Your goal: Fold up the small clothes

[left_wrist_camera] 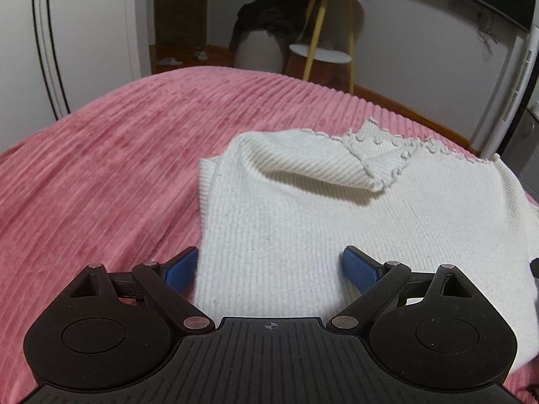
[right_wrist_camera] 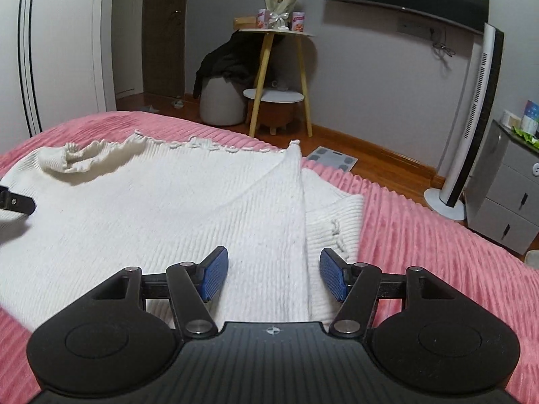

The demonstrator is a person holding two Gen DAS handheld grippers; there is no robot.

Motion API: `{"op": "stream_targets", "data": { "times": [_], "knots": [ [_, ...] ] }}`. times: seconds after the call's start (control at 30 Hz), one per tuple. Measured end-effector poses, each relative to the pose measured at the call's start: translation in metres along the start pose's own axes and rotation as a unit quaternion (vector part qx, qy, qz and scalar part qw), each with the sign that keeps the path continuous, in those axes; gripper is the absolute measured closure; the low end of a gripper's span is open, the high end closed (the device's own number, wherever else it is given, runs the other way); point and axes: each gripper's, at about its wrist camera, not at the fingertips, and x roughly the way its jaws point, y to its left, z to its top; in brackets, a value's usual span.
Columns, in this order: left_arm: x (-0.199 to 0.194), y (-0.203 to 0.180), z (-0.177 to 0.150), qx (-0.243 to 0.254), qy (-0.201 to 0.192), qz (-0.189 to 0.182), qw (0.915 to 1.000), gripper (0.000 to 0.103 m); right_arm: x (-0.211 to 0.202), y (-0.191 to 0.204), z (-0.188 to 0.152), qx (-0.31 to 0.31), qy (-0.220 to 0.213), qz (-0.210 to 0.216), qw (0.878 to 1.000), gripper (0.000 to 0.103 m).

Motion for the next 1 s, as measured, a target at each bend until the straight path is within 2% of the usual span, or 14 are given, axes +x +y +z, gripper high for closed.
{"op": "stream_targets", "data": {
  "times": [0.17, 0.33, 0.47, 0.57, 0.6, 0.67, 0.77, 0.83, 0.93, 1.0],
  "knots": [
    [0.001, -0.008, 0.01, 0.011, -0.018, 0.009, 0.9997, 0.008, -0.005, -0.002, -0.001, 0.017, -0.012, -0.009, 1.0, 0.042],
    [0.028, -0.026, 0.03, 0.006, -0.015, 0.022, 0.9996, 0.006, -0.01, 0.008, 0.013, 0.055, -0.055, 0.007, 0.997, 0.042],
    [0.052, -0.037, 0.045, -0.008, -0.012, 0.044, 0.9989, 0.002, 0.013, 0.027, 0.029, 0.038, -0.069, 0.006, 0.997, 0.042],
    [0.071, -0.034, 0.057, -0.02, 0.003, 0.066, 0.9976, 0.001, 0.043, 0.036, 0.033, 0.007, -0.049, -0.002, 0.999, 0.042],
    [0.073, -0.029, 0.061, -0.035, 0.003, 0.066, 0.9972, 0.001, 0.052, 0.036, 0.031, -0.005, -0.039, -0.017, 0.999, 0.042],
    [0.072, -0.012, 0.066, -0.083, 0.002, 0.051, 0.9952, 0.001, 0.063, 0.029, 0.024, -0.006, -0.035, -0.029, 0.999, 0.04],
    [0.064, 0.02, 0.063, -0.146, 0.01, 0.016, 0.9891, 0.001, 0.067, 0.01, 0.017, 0.035, -0.039, -0.013, 0.999, 0.039],
    [0.051, 0.038, 0.055, -0.168, 0.019, -0.019, 0.9855, 0.001, 0.067, 0.006, 0.018, 0.044, -0.037, -0.005, 0.998, 0.038],
    [0.023, 0.055, 0.034, -0.161, 0.022, -0.062, 0.9848, 0.001, 0.052, 0.005, 0.018, 0.037, -0.043, -0.002, 0.998, 0.036],
    [0.008, 0.063, 0.017, -0.142, 0.023, -0.081, 0.9863, 0.001, 0.037, -0.001, 0.013, 0.038, -0.047, -0.02, 0.998, 0.033]
  ]
}}
